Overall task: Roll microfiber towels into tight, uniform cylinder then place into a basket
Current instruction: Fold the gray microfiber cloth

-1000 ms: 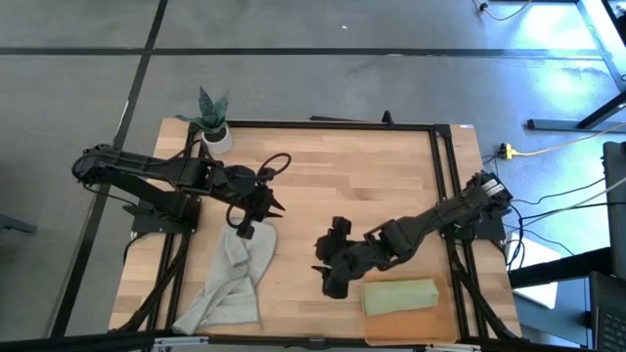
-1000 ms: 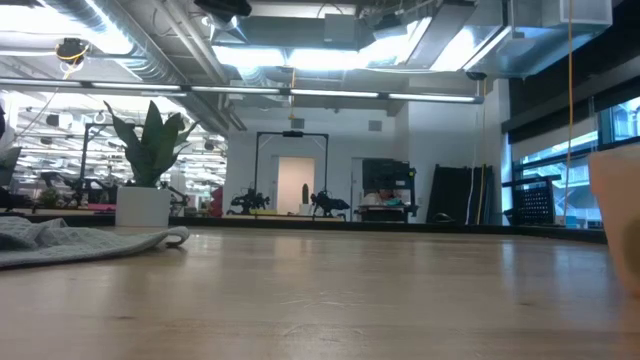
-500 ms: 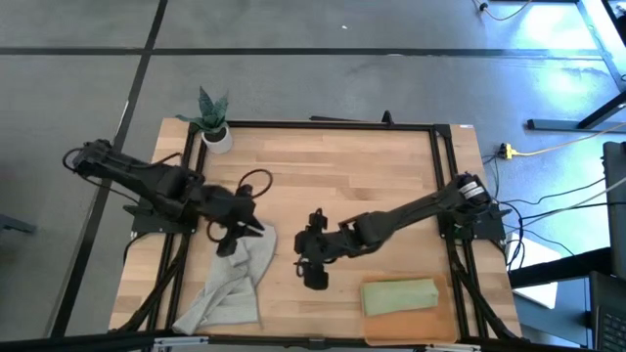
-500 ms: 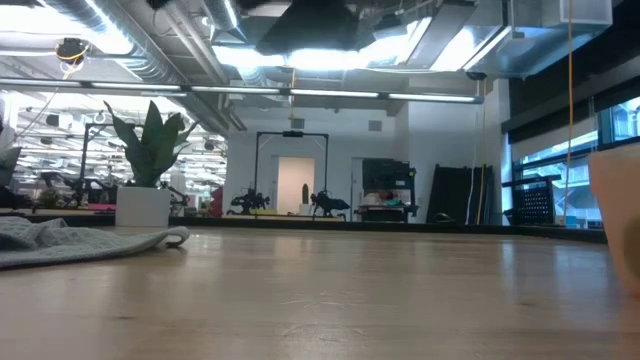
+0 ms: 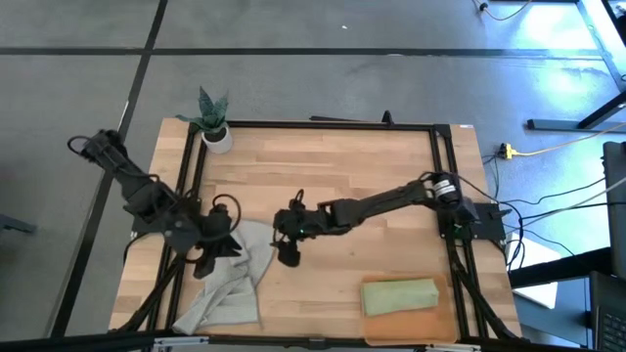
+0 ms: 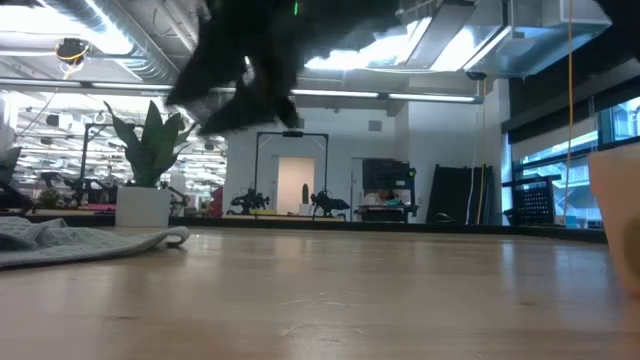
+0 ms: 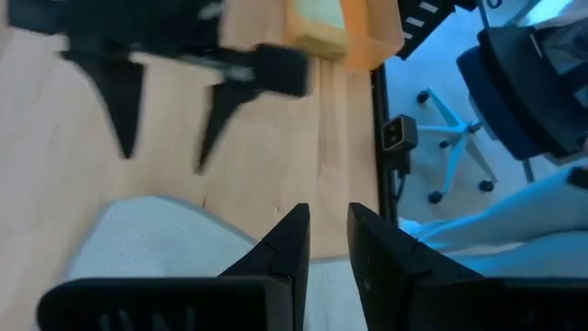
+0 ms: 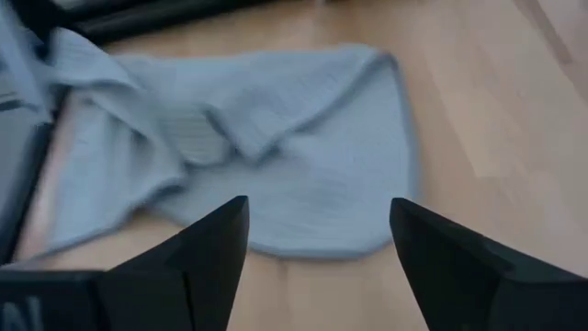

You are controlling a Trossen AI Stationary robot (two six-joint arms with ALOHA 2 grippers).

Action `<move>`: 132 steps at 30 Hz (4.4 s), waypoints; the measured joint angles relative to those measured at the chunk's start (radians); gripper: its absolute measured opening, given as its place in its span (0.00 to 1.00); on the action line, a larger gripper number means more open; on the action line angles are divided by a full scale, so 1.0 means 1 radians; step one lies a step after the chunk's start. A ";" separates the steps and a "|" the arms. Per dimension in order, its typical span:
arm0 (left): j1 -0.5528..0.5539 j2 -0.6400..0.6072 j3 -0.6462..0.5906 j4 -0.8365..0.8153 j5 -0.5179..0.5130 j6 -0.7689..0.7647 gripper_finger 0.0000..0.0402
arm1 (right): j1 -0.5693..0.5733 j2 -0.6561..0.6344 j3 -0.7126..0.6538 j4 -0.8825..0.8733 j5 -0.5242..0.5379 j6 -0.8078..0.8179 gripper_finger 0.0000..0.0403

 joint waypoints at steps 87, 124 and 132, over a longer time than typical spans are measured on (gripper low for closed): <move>-0.045 0.182 -0.001 -0.208 -0.088 -0.217 0.17 | -0.162 0.236 0.612 -0.783 -0.111 -0.397 0.01; 0.127 0.209 -0.529 0.552 -0.157 0.146 0.29 | -0.202 0.199 0.612 -0.819 -0.139 -0.337 0.02; 0.129 0.333 -0.529 0.590 -0.171 0.188 0.29 | -0.210 0.199 0.612 -0.817 -0.138 -0.316 0.02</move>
